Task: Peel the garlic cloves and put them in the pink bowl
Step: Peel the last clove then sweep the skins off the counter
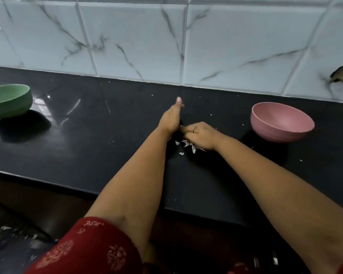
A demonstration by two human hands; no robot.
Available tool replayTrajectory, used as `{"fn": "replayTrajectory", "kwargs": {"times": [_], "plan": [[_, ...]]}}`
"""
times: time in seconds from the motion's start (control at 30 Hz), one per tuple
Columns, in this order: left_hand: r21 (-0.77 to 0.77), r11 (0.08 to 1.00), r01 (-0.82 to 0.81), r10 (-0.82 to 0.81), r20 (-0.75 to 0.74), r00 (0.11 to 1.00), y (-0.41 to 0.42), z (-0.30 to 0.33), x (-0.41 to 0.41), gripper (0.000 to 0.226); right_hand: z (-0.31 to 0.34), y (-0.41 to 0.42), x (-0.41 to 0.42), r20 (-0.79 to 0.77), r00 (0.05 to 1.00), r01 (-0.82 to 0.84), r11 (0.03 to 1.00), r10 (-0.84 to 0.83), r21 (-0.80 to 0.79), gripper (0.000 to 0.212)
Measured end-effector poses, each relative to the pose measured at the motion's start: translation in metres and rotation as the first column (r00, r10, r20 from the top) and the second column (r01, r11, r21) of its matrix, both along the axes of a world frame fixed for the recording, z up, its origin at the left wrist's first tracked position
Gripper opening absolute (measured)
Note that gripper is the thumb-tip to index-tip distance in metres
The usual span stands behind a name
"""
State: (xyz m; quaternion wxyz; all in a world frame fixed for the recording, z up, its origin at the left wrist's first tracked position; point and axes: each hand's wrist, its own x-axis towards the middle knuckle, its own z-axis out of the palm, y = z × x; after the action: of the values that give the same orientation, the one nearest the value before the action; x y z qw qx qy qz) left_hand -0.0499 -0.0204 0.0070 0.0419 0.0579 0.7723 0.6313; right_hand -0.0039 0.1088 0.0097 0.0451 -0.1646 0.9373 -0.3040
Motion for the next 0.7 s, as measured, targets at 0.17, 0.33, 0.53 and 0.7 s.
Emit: {"fn": "replayTrajectory", "kwargs": {"times": [0.17,0.33,0.53,0.7], "plan": [[0.001,1.0,0.002,-0.002,-0.023,1.0,0.003,-0.012,0.042,0.062,0.003,0.017,0.034,-0.284,0.944,0.131,0.982,-0.166,-0.139,0.031],[0.08,0.984,-0.161,0.167,-0.08,0.983,-0.006,-0.006,0.091,0.035,-0.013,0.035,0.053,-0.384,0.817,0.299,0.885,-0.431,-0.357,0.019],[-0.049,0.973,-0.226,0.209,-0.23,0.95,-0.005,-0.006,0.109,0.052,-0.016,0.017,0.068,-0.404,0.855,0.252,0.941,-0.326,-0.225,0.036],[-0.1,0.961,-0.258,0.224,-0.265,0.938,-0.003,-0.006,0.111,0.05,-0.018,0.032,0.06,-0.336,0.835,0.42,0.899,-0.436,-0.122,0.047]]}}
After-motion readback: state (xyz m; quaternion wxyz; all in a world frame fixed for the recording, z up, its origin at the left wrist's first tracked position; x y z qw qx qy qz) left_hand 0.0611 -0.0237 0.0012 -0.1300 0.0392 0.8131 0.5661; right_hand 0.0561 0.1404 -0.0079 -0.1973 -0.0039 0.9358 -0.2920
